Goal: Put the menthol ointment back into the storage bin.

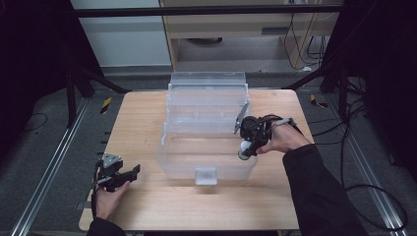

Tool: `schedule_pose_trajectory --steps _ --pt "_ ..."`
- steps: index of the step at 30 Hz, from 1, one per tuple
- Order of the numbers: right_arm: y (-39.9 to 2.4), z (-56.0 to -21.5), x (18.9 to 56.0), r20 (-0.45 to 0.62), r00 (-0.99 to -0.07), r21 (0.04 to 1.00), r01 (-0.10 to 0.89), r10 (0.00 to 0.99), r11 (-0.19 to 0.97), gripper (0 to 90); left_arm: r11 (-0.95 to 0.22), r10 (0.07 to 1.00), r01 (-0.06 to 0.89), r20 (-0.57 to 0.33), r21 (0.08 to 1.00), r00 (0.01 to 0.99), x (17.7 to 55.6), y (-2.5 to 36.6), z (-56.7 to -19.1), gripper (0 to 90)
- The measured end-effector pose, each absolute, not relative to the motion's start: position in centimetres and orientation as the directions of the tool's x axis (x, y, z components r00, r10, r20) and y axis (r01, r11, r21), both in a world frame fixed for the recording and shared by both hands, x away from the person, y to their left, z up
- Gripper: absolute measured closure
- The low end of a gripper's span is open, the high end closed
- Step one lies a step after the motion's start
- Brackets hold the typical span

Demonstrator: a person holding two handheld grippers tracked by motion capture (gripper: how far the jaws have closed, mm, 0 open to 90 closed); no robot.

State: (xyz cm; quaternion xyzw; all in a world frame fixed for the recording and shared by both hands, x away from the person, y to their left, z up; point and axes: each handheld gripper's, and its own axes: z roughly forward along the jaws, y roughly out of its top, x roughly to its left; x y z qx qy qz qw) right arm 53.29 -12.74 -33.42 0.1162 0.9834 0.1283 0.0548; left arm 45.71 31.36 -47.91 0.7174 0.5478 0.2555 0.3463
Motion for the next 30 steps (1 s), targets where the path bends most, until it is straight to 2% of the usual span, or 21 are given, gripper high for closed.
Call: schedule_pose_trajectory --steps 30 --pt "-12.1 -37.5 54.5 -0.039 -0.976 0.190 0.202 0.213 0.961 50.2 -0.161 0.963 0.607 -0.012 0.778 0.270 45.7 31.4 -47.9 28.4"
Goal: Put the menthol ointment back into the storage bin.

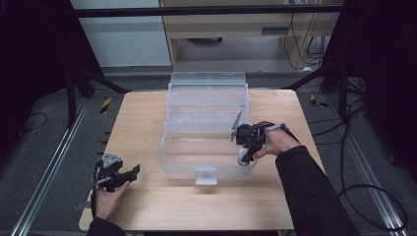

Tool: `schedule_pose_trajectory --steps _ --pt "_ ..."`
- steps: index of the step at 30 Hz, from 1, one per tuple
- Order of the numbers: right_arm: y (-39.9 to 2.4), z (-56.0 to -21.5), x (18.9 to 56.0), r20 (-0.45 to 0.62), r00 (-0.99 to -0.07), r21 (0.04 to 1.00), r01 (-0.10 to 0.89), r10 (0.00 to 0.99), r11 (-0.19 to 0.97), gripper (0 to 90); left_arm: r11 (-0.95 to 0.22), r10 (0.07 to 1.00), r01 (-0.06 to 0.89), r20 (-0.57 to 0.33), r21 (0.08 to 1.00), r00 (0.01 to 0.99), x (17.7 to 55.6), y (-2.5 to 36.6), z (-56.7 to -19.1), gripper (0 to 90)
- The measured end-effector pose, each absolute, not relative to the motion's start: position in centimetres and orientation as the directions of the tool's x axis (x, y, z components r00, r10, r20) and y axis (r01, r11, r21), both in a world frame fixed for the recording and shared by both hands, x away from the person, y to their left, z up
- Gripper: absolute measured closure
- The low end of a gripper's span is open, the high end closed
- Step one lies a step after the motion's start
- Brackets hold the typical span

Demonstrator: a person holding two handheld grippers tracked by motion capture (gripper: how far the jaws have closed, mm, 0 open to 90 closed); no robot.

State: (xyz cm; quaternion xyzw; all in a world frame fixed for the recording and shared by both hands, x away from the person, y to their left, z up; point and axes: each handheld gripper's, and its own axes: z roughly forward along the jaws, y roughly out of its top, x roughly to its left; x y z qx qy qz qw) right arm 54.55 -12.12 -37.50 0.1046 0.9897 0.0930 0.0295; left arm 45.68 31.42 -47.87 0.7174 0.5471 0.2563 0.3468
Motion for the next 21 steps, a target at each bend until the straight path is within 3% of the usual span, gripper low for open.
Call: schedule_pose_trajectory --steps 21 --pt "-12.8 -39.0 54.5 -0.009 -0.973 0.175 0.224 0.230 0.959 49.9 -0.161 0.963 0.608 -0.012 0.777 0.270 45.7 31.4 -47.9 28.4"
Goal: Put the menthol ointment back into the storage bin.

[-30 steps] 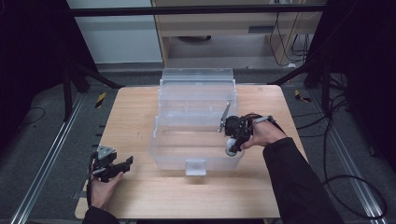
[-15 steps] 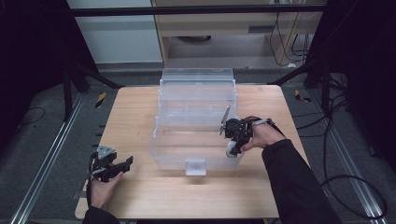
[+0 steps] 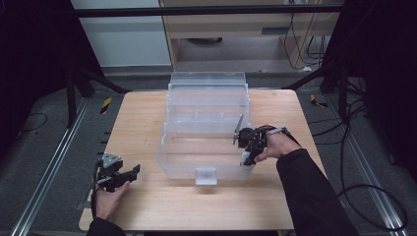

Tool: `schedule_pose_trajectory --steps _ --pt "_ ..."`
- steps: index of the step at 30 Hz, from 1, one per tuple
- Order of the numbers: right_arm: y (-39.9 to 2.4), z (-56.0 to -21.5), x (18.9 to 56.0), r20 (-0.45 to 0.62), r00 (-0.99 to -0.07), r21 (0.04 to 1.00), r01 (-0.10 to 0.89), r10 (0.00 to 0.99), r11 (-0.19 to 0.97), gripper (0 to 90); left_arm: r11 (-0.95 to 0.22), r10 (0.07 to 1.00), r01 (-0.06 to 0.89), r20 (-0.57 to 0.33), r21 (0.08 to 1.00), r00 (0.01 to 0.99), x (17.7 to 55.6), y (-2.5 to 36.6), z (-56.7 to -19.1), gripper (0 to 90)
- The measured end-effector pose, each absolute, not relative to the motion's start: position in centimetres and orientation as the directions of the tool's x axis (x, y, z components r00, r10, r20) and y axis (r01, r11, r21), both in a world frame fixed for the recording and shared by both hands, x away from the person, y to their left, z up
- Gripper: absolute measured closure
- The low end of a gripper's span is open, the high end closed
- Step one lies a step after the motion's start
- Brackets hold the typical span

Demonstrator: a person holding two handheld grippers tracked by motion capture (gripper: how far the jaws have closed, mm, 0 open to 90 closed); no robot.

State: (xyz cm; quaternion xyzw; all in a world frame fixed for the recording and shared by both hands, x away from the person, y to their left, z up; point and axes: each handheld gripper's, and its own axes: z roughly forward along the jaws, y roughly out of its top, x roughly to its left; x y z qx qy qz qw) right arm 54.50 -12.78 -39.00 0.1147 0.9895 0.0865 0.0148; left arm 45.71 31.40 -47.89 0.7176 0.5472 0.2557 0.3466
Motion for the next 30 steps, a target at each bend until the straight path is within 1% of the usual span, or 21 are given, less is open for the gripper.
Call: schedule_pose_trajectory --steps 10,16,18,20,21,22,23,24,25,26,27,28,30 --pt "-13.0 -38.8 54.4 -0.006 -0.971 0.190 0.232 0.237 0.954 51.2 -0.161 0.963 0.608 -0.012 0.778 0.270 45.7 31.4 -47.9 28.4" --pt "-13.1 -38.5 54.2 -0.017 -0.969 0.204 0.239 0.247 0.949 50.5 -0.160 0.963 0.608 -0.013 0.778 0.269 45.7 31.4 -47.9 28.4" --pt "-13.3 -38.2 54.2 -0.024 -0.967 0.223 0.241 0.253 0.944 49.7 -0.161 0.963 0.609 -0.011 0.777 0.269 45.7 31.4 -47.9 28.4" --pt "-13.5 -37.8 54.0 -0.032 -0.962 0.254 0.256 0.273 0.933 47.5 -0.161 0.963 0.609 -0.011 0.776 0.269 45.7 31.4 -47.9 28.4" --pt "-13.7 -37.2 53.7 -0.038 -0.953 0.287 0.276 0.299 0.917 45.1 -0.160 0.963 0.608 -0.012 0.778 0.269 45.7 31.4 -47.9 28.4" --pt "-13.7 -37.2 53.7 -0.038 -0.953 0.287 0.276 0.299 0.917 45.1 -0.160 0.963 0.608 -0.012 0.778 0.269 45.7 31.4 -47.9 28.4" --pt "-14.1 -36.6 53.4 -0.052 -0.945 0.323 0.291 0.324 0.901 42.2 -0.161 0.963 0.608 -0.011 0.778 0.268 45.7 31.4 -47.9 28.4" --pt "-14.1 -36.6 53.4 -0.052 -0.945 0.323 0.291 0.324 0.901 42.2 -0.161 0.963 0.608 -0.011 0.778 0.268 45.7 31.4 -47.9 28.4" --pt "-14.4 -36.0 52.9 -0.068 -0.933 0.356 0.309 0.354 0.882 37.5 -0.161 0.963 0.608 -0.010 0.778 0.268 45.7 31.4 -47.8 28.4" --pt "-14.4 -36.0 52.9 -0.068 -0.933 0.356 0.309 0.354 0.882 37.5 -0.161 0.963 0.608 -0.010 0.778 0.268 45.7 31.4 -47.8 28.4" --pt "-14.9 -35.5 52.4 -0.089 -0.923 0.392 0.312 0.374 0.865 33.0 -0.161 0.963 0.608 -0.010 0.778 0.268 45.7 31.4 -47.8 28.4" --pt "-14.9 -35.5 52.4 -0.089 -0.923 0.392 0.312 0.374 0.865 33.0 -0.161 0.963 0.608 -0.010 0.778 0.268 45.7 31.4 -47.8 28.4" --pt "-15.6 -34.9 51.4 -0.106 -0.905 0.456 0.325 0.413 0.829 25.0 -0.161 0.963 0.608 -0.010 0.778 0.268 45.7 31.4 -47.8 28.3"
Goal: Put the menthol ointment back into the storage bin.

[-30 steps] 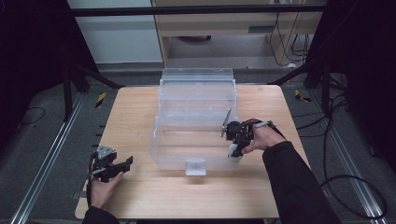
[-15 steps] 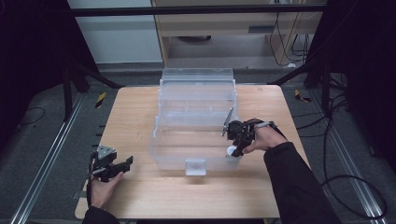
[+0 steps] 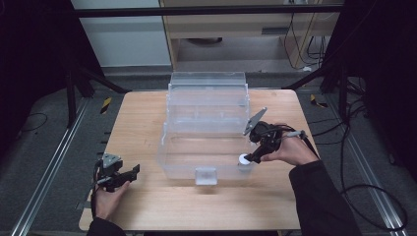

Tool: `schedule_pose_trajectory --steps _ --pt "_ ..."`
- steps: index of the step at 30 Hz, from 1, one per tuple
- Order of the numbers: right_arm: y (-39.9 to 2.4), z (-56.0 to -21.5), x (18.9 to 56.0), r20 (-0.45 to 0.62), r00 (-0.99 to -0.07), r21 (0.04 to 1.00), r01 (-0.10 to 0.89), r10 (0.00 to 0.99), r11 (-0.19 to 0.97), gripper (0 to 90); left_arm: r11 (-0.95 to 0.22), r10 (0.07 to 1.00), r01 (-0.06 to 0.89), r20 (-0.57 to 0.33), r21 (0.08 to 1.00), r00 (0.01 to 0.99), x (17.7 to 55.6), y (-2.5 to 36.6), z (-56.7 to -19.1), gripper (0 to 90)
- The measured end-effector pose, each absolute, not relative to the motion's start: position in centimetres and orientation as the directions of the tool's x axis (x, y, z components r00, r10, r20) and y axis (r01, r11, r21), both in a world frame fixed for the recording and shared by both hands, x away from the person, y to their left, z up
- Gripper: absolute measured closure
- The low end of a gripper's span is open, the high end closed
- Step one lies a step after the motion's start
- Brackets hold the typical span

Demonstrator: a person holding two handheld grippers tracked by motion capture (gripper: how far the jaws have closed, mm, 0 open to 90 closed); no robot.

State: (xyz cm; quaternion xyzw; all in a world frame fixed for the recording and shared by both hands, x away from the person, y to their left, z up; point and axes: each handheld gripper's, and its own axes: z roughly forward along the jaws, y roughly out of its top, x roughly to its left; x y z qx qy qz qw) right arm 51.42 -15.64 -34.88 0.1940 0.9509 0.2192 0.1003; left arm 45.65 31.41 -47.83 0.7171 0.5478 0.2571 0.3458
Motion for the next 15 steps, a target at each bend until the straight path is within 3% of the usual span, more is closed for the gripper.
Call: schedule_pose_trajectory --steps 3,9,10,15 --pt "-16.5 -34.6 50.5 -0.123 -0.875 0.521 0.344 0.468 0.781 18.0 -0.163 0.963 0.608 -0.008 0.777 0.268 45.7 31.4 -47.9 28.3" --pt "-18.1 -34.8 49.0 -0.134 -0.809 0.623 0.380 0.572 0.684 16.3 -0.163 0.964 0.608 -0.006 0.777 0.266 45.6 31.3 -47.9 28.1" --pt "-18.9 -35.1 48.4 -0.116 -0.769 0.668 0.408 0.629 0.622 15.5 -0.164 0.964 0.609 -0.005 0.776 0.266 45.6 31.3 -47.9 28.0" --pt "-20.9 -36.2 47.2 -0.055 -0.682 0.766 0.440 0.730 0.469 13.7 -0.164 0.965 0.609 -0.003 0.776 0.263 45.6 31.3 -47.9 27.6"
